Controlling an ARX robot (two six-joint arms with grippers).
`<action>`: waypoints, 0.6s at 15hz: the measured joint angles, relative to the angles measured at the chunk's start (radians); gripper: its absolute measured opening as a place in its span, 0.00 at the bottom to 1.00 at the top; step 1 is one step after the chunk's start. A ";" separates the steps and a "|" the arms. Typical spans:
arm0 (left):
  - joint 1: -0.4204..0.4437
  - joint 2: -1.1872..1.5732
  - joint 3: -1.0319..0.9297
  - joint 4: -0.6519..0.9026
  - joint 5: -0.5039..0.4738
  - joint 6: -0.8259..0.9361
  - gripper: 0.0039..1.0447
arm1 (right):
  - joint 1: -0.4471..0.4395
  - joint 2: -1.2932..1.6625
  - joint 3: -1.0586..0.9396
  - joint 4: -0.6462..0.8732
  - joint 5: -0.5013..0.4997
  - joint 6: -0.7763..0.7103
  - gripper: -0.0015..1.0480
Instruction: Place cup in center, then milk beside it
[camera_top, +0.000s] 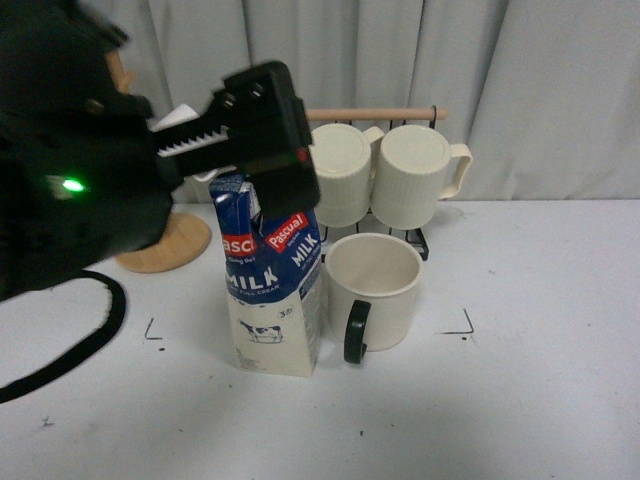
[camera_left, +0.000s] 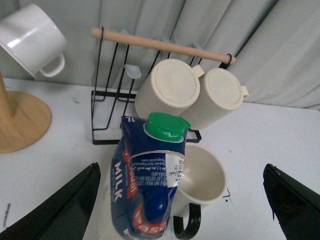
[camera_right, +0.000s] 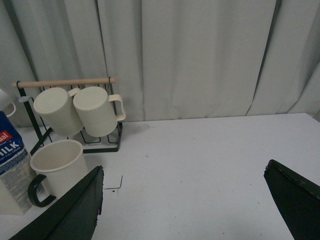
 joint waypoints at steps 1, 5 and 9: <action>0.017 -0.105 -0.045 -0.042 0.014 0.011 0.94 | 0.000 0.000 0.000 0.000 0.000 0.000 0.94; 0.253 -0.715 -0.325 -0.186 -0.077 0.323 0.49 | 0.000 0.000 0.000 0.000 0.000 0.000 0.94; 0.334 -0.873 -0.433 -0.217 0.034 0.366 0.02 | 0.000 0.000 0.000 0.000 0.000 0.000 0.94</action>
